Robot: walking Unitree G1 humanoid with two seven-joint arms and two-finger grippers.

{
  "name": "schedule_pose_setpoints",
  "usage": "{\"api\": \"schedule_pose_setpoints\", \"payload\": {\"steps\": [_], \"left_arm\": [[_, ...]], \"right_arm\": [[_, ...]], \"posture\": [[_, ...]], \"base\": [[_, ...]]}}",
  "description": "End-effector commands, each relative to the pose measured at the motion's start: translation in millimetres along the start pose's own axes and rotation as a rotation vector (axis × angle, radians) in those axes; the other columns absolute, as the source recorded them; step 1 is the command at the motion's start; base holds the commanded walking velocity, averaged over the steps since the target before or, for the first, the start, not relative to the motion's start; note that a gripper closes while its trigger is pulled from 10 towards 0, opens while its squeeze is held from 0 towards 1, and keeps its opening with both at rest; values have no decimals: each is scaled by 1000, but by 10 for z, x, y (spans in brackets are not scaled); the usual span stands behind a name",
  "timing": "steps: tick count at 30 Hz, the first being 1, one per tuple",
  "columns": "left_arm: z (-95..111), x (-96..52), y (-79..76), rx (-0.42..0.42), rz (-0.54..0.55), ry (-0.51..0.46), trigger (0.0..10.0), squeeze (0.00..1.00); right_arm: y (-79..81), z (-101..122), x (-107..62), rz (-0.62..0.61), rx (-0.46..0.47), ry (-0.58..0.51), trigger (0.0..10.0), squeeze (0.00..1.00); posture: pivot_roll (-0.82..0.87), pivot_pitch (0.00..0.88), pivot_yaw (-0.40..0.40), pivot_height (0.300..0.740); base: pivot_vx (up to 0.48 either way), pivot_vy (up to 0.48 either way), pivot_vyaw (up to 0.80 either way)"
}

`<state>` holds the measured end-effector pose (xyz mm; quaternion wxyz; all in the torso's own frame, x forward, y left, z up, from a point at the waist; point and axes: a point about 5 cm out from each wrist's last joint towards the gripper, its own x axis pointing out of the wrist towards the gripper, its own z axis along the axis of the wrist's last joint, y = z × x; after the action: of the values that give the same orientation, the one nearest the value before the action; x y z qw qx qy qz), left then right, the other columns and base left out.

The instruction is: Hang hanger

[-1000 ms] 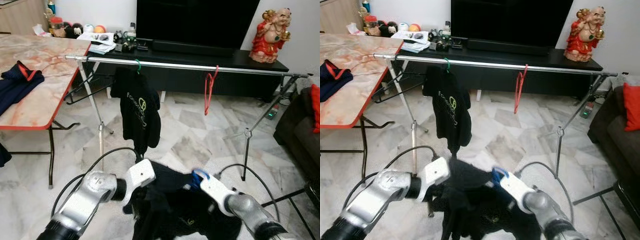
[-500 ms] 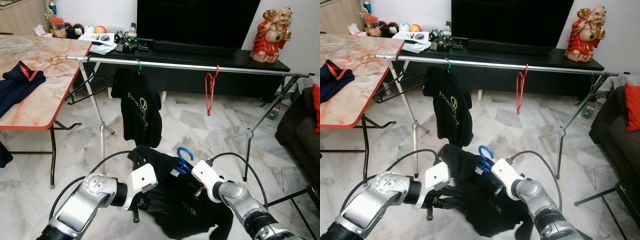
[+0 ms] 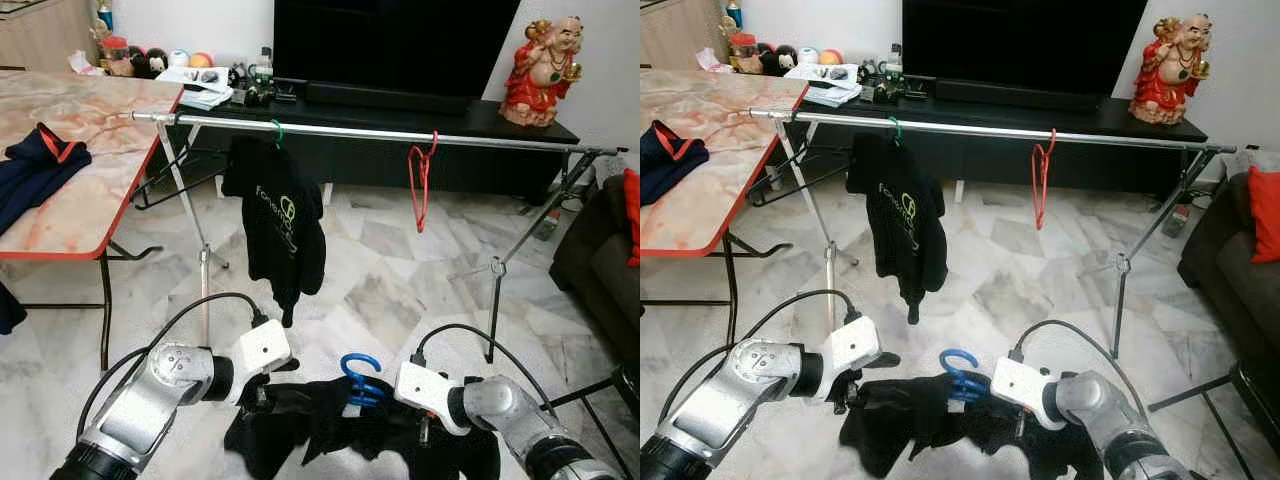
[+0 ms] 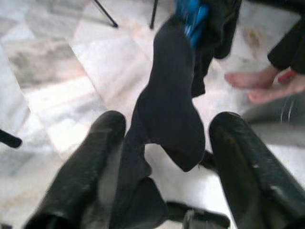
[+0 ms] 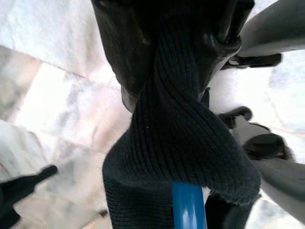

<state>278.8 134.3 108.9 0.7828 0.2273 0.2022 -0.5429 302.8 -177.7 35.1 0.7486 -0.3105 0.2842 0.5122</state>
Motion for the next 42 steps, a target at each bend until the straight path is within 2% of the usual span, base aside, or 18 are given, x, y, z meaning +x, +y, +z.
{"api": "schedule_pose_setpoints", "payload": {"steps": [1,4,8,9,10,13,15,20,23,24,25,26,28,29,30,31,32,42], "left_arm": [[-51,30,-37,21,-23,34,10000,1000],[-138,79,-40,55,-25,96,10000,1000],[-129,113,-12,68,-5,93,10000,1000],[-122,129,-4,63,1,90,10000,835],[-115,161,2,75,4,92,10000,0],[-117,193,-9,92,-10,97,10000,0],[-101,209,-49,59,-47,79,10000,0],[-92,208,-69,53,-66,83,10000,0],[-77,209,-69,28,-70,66,9529,0],[-74,209,-71,23,-74,61,8353,0],[-73,209,-72,21,-76,59,8353,0],[-73,210,-73,20,-77,59,4627,0],[-70,212,-76,23,-77,60,3882,0],[-69,213,-78,23,-77,60,3882,0],[-67,214,-79,16,-75,58,1529,0],[-66,214,-79,14,-75,58,1529,0],[-66,213,-79,12,-75,57,0,0],[-52,206,-86,-3,-83,46,0,0]], "right_arm": [[-91,97,-66,-12,-30,-47,0,0],[-44,168,-54,72,-49,-100,0,0],[-14,215,-50,125,-59,-135,0,0],[-4,224,-48,140,-64,-140,0,0],[8,235,-44,157,-72,-145,0,0],[14,243,-41,166,-76,-147,0,0],[12,258,-32,157,-77,-155,0,0],[26,291,7,146,-83,-164,0,0],[41,395,31,162,-79,-235,0,0],[36,419,30,165,-78,-250,0,0],[33,432,29,166,-77,-258,0,0],[29,444,27,171,-79,-262,0,0],[20,474,26,180,-82,-269,0,0],[20,478,27,182,-82,-270,0,0],[22,482,27,185,-83,-272,0,0],[22,482,27,186,-83,-272,0,0],[22,483,27,186,-83,-272,0,0],[49,436,32,190,-71,-258,0,0]], "posture": [[112,0,-95,740],[116,0,-97,740],[115,0,-97,740],[115,0,-97,740],[113,0,-97,740],[111,0,-98,740],[111,0,-99,740],[116,0,-102,740],[119,0,-103,740],[119,0,-101,740],[119,0,-101,740],[119,0,-101,740],[117,0,-100,740],[117,0,-100,740],[119,0,-102,740],[119,0,-102,740],[121,0,-101,740],[122,0,-100,740]], "base": [[0,0,0],[0,0,0],[0,0,0],[0,0,0],[0,0,0],[0,0,0],[0,0,0],[0,0,0],[0,0,0],[0,0,0],[0,0,0],[0,0,0],[0,0,0],[0,0,0],[0,0,0],[0,0,0],[0,0,0],[0,0,0]]}}
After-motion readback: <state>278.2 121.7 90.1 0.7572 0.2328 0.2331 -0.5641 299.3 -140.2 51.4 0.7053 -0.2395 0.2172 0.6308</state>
